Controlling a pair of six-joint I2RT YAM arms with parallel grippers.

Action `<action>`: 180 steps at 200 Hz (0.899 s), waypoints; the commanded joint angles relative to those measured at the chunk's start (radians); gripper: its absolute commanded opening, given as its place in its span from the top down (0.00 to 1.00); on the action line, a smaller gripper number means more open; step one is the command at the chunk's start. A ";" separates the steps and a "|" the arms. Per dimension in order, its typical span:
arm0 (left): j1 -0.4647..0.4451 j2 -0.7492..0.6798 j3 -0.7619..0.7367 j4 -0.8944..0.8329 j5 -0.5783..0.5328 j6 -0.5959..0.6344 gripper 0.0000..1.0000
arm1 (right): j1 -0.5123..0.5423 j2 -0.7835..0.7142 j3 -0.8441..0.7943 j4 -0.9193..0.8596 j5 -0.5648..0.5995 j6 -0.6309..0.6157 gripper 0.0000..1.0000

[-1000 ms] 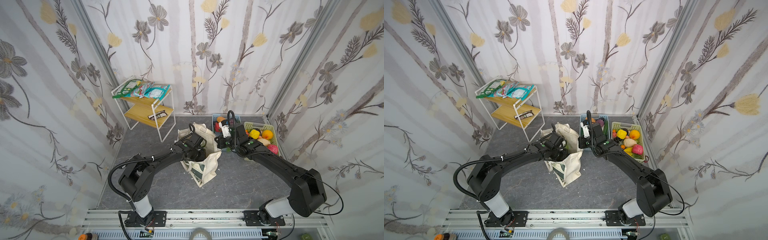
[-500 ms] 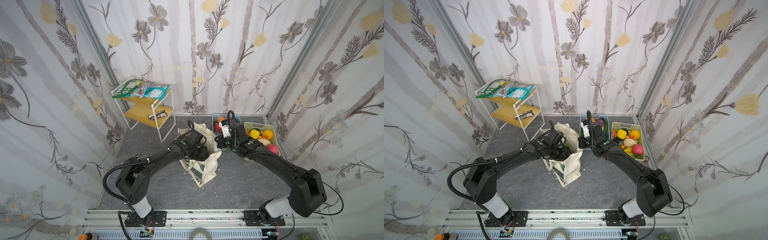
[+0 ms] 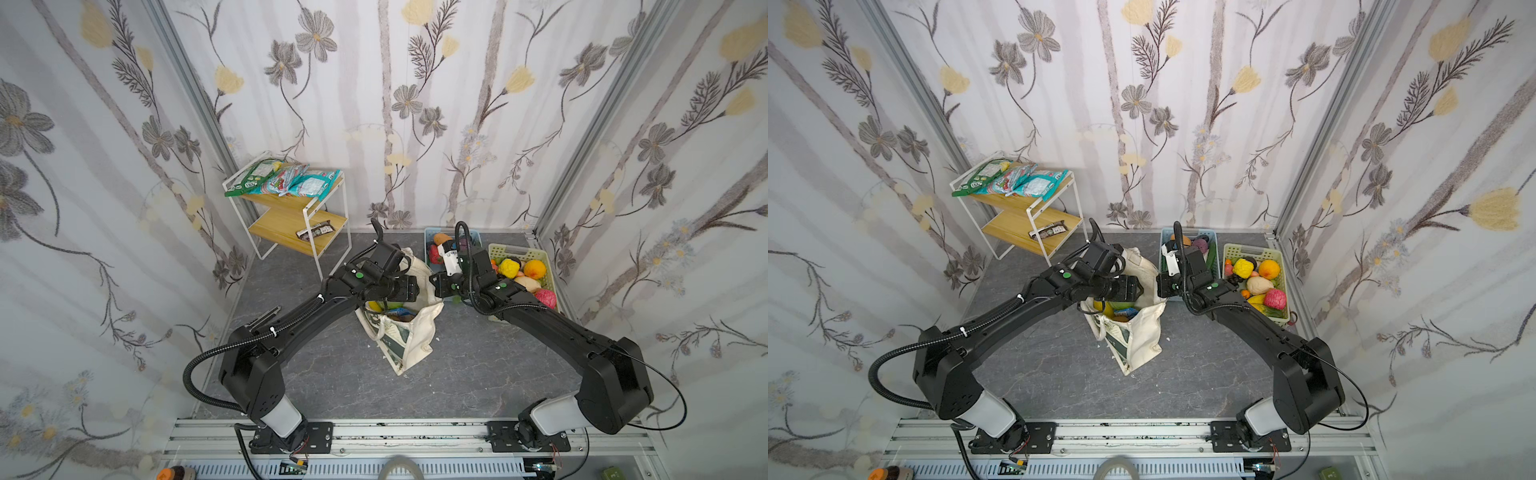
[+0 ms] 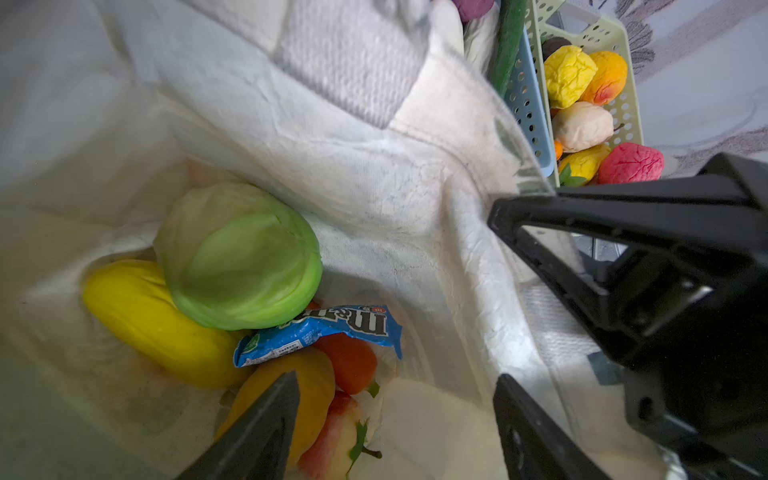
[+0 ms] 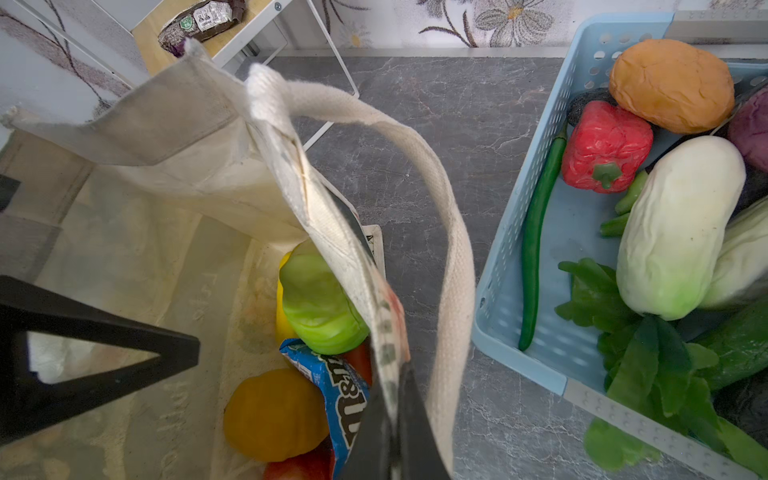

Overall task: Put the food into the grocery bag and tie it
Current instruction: 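Raise the left gripper out of the tote and move it back toward the shelf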

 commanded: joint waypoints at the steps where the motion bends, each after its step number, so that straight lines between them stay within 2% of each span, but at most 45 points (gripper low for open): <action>1: 0.009 -0.007 0.072 -0.081 -0.068 0.076 0.23 | 0.002 -0.007 -0.004 -0.009 -0.012 0.004 1.00; 59: 0.074 -0.040 0.207 -0.178 -0.156 0.159 0.21 | -0.001 -0.010 -0.004 -0.009 -0.008 0.002 1.00; 101: 0.160 -0.109 0.232 -0.219 -0.173 0.187 0.20 | -0.001 -0.007 0.000 -0.011 -0.007 0.000 1.00; 139: 0.274 -0.173 0.207 -0.247 -0.147 0.195 0.19 | 0.000 -0.004 0.003 -0.010 -0.010 -0.001 1.00; 180: 0.446 -0.237 0.150 -0.245 -0.086 0.192 0.18 | 0.000 -0.003 0.008 -0.011 -0.011 -0.001 1.00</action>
